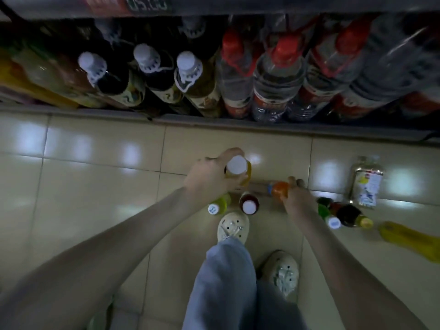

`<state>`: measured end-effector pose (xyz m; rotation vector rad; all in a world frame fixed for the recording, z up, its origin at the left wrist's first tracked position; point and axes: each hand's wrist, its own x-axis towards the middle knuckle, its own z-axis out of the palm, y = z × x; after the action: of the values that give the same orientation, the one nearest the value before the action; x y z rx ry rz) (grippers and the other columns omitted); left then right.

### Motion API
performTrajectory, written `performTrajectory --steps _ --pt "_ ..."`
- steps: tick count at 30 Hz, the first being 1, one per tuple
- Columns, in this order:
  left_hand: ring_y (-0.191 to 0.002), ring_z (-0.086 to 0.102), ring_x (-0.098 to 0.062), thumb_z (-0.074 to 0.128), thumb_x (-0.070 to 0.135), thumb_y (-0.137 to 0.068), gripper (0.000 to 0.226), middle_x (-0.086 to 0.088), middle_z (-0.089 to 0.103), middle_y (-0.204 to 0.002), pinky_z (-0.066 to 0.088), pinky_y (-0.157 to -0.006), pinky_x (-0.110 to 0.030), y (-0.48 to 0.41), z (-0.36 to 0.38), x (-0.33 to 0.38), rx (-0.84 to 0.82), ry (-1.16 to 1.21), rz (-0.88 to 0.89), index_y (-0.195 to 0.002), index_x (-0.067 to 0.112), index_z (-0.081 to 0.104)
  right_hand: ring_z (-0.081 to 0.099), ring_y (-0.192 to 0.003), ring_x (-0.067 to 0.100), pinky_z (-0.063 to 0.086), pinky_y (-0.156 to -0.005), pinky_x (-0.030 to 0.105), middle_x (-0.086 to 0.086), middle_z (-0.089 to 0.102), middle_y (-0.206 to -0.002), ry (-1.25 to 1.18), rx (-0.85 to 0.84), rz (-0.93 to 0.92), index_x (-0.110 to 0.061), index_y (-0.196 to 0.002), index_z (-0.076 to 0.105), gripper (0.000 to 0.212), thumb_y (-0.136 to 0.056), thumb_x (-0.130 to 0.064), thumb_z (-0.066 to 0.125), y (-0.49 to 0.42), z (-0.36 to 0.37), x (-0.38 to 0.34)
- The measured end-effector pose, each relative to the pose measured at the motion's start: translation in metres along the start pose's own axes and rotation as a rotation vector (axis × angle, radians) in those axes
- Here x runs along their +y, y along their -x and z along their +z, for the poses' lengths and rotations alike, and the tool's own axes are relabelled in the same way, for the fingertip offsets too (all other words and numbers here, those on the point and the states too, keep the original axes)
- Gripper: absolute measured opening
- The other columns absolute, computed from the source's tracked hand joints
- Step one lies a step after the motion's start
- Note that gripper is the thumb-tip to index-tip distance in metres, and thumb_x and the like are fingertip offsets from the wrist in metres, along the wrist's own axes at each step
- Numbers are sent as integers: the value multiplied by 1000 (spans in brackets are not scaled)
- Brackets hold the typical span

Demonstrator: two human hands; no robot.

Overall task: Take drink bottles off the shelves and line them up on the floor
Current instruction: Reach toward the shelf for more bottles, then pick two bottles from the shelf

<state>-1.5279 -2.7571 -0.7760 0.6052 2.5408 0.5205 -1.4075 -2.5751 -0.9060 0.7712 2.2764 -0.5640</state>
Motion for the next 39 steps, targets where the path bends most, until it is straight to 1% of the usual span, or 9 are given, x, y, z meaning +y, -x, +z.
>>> performTrajectory --steps 7,10,16,19,22,25,28,33,39 --pt "-77 65 -30 61 54 -76 55 -2 70 -86 48 -69 -30 49 -117 80 -56 69 29 -123 26 59 38 -132 19 36 -108 39 1 32 -147 -589 -40 -397 -19 -148 25 90 -76 -29 79 139 -145 -72" --pt "-96 64 -23 56 61 -70 62 2 71 -102 50 -78 -33 81 -201 138 -91 95 99 -125 31 57 45 -125 15 40 -101 31 -4 45 -132 -684 -19 -536 -18 -133 41 75 -71 -18 83 222 -226 -100" --pt "-99 62 -4 74 48 -76 46 20 67 -99 49 -82 -24 149 -390 256 -17 331 271 -118 38 59 51 -109 3 42 -86 20 -13 50 -117 -683 245 -626 -35 -120 45 58 -75 -22 79 379 -394 -122" --pt "-117 56 -5 79 45 -71 64 7 62 -126 47 -99 -32 177 -455 292 -133 671 343 -128 44 48 60 -93 -8 47 -77 12 -16 63 -105 -801 312 -657 -38 -105 53 45 -75 -20 80 441 -470 -125" --pt "-137 33 -5 78 50 -70 94 8 32 -152 33 -113 -35 192 -497 312 -244 493 414 -144 46 22 67 -86 -1 52 -74 18 -10 72 -91 -939 362 -673 -26 -102 61 37 -72 -19 81 487 -535 -128" --pt "-129 45 -6 80 36 -74 88 9 47 -141 40 -106 -27 201 -526 331 -239 411 406 -145 28 29 70 -87 9 54 -77 25 -8 74 -90 -1033 428 -758 -24 -98 63 32 -72 -17 79 532 -581 -140" --pt "-108 58 4 82 31 -73 65 17 60 -121 46 -87 -13 213 -550 350 -35 445 454 -128 26 49 69 -90 10 53 -75 31 -9 73 -93 -1053 491 -824 -28 -99 62 32 -72 -25 78 563 -609 -152" --pt "-95 68 -3 81 33 -73 47 11 72 -104 56 -85 -30 226 -590 361 48 610 571 -115 30 61 66 -105 20 51 -93 49 -1 67 -115 -1151 502 -880 -33 -119 53 65 -58 -48 73 585 -636 -173" --pt "-87 66 5 83 36 -69 35 20 72 -91 54 -78 -18 222 -632 368 257 631 663 -95 44 61 61 -96 1 48 -75 20 -19 63 -100 -880 620 -819 -44 -99 49 32 -77 -41 72 589 -651 -205"
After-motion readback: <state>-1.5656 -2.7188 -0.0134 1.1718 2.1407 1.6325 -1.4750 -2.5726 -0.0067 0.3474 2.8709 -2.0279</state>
